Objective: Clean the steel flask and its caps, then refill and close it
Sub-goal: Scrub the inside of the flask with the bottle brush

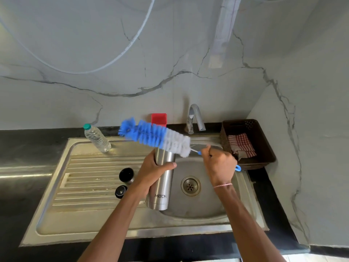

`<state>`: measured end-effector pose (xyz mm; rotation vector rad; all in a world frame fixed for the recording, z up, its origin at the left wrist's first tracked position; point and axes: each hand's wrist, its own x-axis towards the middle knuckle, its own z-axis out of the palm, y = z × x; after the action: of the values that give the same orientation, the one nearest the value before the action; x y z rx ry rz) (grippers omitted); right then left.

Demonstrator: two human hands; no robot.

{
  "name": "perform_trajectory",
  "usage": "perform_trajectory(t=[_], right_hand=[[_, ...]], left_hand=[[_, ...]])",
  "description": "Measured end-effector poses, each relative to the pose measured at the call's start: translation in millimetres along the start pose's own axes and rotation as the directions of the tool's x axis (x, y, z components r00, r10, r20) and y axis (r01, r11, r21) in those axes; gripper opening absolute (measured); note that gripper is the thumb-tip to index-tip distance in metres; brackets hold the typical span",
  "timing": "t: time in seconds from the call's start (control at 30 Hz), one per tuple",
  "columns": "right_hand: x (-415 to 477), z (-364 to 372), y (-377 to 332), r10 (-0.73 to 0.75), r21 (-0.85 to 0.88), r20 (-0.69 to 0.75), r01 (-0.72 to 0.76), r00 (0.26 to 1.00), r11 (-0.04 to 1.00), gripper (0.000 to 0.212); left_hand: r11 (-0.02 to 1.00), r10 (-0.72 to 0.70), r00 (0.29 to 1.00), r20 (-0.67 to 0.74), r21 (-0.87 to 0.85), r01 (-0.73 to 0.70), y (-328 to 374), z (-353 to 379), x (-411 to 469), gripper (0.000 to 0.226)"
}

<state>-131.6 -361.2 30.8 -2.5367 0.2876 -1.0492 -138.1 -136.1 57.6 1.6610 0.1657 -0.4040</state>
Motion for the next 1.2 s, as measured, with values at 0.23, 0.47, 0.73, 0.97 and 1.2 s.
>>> perform_trajectory(t=[0.23, 0.47, 0.73, 0.97, 1.2], right_hand=[[-3.9, -14.2, 48.0, -0.001, -0.062, 0.057, 0.005, 0.998, 0.998, 0.055], [-2.4, 5.0, 4.8, 0.044, 0.03, 0.068, -0.046, 0.997, 0.998, 0.054], [-12.4, -13.9, 43.0, 0.187, -0.021, 0.095, -0.186, 0.978, 0.982, 0.056], [-4.7, -4.0, 3.9, 0.136, -0.134, 0.204, -0.11, 0.97, 0.985, 0.048], [2.5, -24.8, 32.6, 0.363, -0.121, 0.172, -0.346, 0.916, 0.93, 0.049]], left_hand=[[0.996, -0.026, 0.998, -0.062, -0.084, 0.021, -2.7, -23.8, -2.3, 0.072], [0.999, 0.044, 0.998, -0.047, 0.0, -0.044, 2.3, -1.1, 3.0, 0.049], [0.997, 0.025, 0.992, -0.127, -0.069, -0.034, -3.8, -28.6, -3.0, 0.053], [0.989, 0.115, 0.993, -0.02, 0.091, -0.113, 13.2, -7.0, -1.9, 0.051], [0.996, 0.085, 0.993, -0.079, -0.004, -0.085, 15.2, -20.7, -2.1, 0.055]])
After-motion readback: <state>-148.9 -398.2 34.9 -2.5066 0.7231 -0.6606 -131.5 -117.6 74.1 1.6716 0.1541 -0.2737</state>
